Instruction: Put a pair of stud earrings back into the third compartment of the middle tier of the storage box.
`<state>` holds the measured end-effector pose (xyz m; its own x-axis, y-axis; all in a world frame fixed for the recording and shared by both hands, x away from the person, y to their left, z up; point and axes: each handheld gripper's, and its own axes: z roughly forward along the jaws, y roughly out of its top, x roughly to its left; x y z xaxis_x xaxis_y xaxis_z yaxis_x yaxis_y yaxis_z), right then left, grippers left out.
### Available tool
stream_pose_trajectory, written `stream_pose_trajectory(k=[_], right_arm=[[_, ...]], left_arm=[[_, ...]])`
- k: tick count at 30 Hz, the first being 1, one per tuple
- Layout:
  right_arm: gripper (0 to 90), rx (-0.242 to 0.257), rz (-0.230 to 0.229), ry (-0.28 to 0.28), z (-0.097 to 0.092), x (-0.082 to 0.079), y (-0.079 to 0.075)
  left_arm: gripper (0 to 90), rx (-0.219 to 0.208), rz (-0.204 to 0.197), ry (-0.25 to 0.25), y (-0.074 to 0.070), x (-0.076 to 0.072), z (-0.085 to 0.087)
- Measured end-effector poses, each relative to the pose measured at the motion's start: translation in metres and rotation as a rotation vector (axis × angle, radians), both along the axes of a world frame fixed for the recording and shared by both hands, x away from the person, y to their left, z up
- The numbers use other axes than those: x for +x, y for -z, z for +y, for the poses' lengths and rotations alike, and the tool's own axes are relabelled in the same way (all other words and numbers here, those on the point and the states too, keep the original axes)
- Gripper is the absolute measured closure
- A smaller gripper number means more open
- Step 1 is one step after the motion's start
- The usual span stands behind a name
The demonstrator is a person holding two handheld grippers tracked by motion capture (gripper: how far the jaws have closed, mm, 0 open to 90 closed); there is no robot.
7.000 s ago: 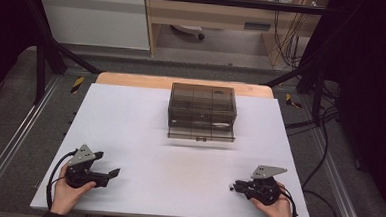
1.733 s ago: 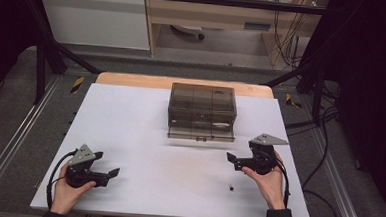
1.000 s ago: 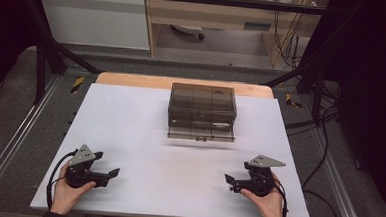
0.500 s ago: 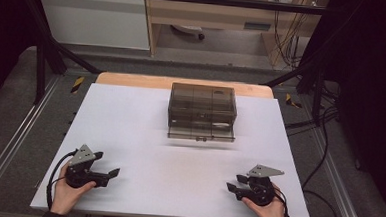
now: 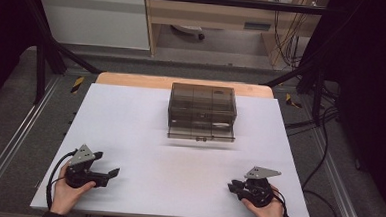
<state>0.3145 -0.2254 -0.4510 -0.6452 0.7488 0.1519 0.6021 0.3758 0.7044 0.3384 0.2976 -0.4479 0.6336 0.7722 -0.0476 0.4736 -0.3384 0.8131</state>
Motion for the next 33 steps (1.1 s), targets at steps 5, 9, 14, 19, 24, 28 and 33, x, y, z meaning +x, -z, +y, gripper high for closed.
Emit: stream_pose_trajectory(k=[5,9,14,19,24,28,33], right_arm=[[79.8,-0.018,0.004,-0.003,0.0014,-0.0001,0.0007],[80.5,-0.013,0.006,0.002,0.0012,-0.0003,0.0010],[80.8,-0.008,0.012,0.001,0.0009,0.0000,0.0007],[80.9,-0.009,0.011,0.004,0.0007,0.0002,0.0004],[80.9,-0.003,0.003,0.008,-0.0015,0.0009,-0.0013],[80.9,0.000,0.001,0.010,-0.0023,0.0013,-0.0030],[80.9,0.009,-0.005,0.014,-0.0032,0.0026,-0.0045]], left_arm=[[8.7,0.001,0.000,0.000,0.0000,-0.0001,-0.0001],[8.7,0.000,-0.003,0.001,-0.0002,-0.0003,-0.0004],[8.7,-0.001,-0.002,0.001,0.0000,-0.0002,-0.0007],[8.7,0.000,-0.001,0.002,0.0001,-0.0002,-0.0010],[8.7,0.002,-0.001,0.003,0.0002,0.0000,-0.0012],[8.7,0.003,-0.002,0.003,0.0000,-0.0001,-0.0012],[8.7,0.004,-0.002,0.004,0.0001,-0.0001,-0.0014]])
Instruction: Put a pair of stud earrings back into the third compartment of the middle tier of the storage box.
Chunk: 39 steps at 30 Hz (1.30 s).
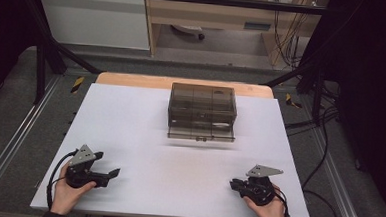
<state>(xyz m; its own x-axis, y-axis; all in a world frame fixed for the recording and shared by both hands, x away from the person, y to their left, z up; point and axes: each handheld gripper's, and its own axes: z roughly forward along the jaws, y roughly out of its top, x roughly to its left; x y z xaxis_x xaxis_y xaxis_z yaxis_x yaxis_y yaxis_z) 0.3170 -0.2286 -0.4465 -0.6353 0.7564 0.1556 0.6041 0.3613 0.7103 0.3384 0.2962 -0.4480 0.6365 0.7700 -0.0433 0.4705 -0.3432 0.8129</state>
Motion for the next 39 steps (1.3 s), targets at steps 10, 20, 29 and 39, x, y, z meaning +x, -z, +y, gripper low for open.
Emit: stream_pose_trajectory(k=[10,20,29,39], right_arm=[[80.9,0.015,-0.019,0.007,-0.002,0.004,-0.004],[81.0,0.023,-0.033,0.025,-0.001,0.012,-0.011],[81.0,0.021,-0.055,0.024,0.002,0.019,-0.018],[81.1,0.035,-0.077,0.040,0.007,0.030,-0.029]], left_arm=[[8.7,-0.002,0.000,-0.003,0.000,0.000,0.000],[8.7,-0.004,0.000,-0.007,0.000,0.000,0.000],[8.7,0.001,0.001,-0.004,0.000,0.000,0.000],[8.7,0.003,0.001,-0.003,0.000,0.000,0.000]])
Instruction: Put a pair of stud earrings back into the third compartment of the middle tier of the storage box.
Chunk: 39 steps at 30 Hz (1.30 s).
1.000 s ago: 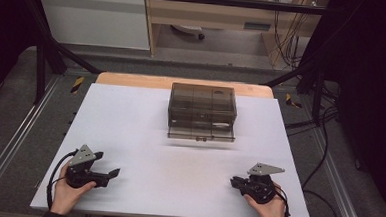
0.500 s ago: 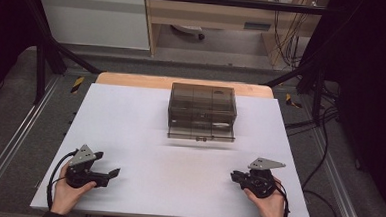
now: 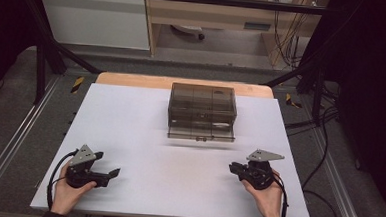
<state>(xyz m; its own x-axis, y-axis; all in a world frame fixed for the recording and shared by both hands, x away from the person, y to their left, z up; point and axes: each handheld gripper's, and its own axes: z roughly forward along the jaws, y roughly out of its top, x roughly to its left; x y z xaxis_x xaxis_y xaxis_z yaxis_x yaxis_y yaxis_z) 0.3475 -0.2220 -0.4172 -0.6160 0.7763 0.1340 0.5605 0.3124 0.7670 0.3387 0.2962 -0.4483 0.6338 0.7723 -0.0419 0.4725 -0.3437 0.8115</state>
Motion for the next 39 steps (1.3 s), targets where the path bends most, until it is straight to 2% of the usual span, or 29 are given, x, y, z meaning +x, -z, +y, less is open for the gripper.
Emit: stream_pose_trajectory(k=[23,39], right_arm=[[81.1,0.001,-0.034,0.034,0.009,0.032,-0.024],[81.1,-0.004,-0.060,0.050,0.024,0.064,-0.047]], left_arm=[[8.7,0.001,0.002,0.001,0.000,0.001,0.000],[8.7,0.000,0.002,0.001,0.000,0.001,0.000]])
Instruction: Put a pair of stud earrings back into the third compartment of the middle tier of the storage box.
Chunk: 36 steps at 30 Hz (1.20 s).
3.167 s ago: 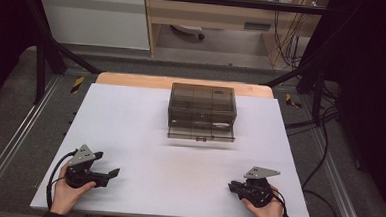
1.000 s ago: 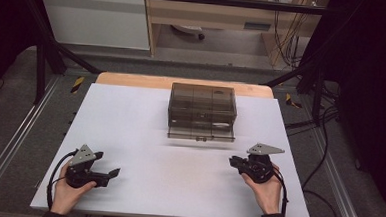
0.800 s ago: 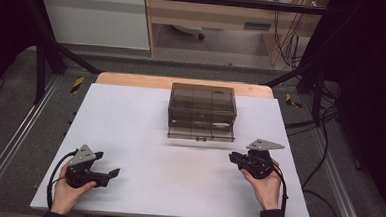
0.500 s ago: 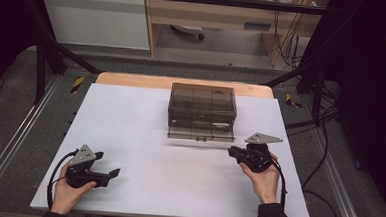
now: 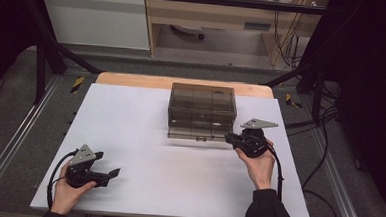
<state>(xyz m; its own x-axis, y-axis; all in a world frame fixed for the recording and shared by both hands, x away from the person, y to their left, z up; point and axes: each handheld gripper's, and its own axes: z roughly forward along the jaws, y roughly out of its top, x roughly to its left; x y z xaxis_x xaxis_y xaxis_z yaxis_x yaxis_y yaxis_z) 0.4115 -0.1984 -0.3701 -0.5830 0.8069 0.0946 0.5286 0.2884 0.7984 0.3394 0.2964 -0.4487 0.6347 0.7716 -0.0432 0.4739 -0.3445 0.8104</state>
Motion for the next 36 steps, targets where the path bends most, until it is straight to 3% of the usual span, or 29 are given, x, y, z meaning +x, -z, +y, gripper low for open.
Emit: stream_pose_trajectory(k=[11,21,36], right_arm=[[81.1,0.013,0.004,0.028,0.001,0.024,0.003],[81.1,-0.004,0.020,0.048,0.004,0.041,0.010],[81.0,-0.014,0.043,0.056,0.010,0.056,0.029]], left_arm=[[8.7,0.001,0.002,-0.001,0.000,0.000,0.000],[8.7,0.000,0.001,0.001,0.000,0.000,0.000],[8.7,0.000,0.003,-0.001,0.000,0.000,0.000]])
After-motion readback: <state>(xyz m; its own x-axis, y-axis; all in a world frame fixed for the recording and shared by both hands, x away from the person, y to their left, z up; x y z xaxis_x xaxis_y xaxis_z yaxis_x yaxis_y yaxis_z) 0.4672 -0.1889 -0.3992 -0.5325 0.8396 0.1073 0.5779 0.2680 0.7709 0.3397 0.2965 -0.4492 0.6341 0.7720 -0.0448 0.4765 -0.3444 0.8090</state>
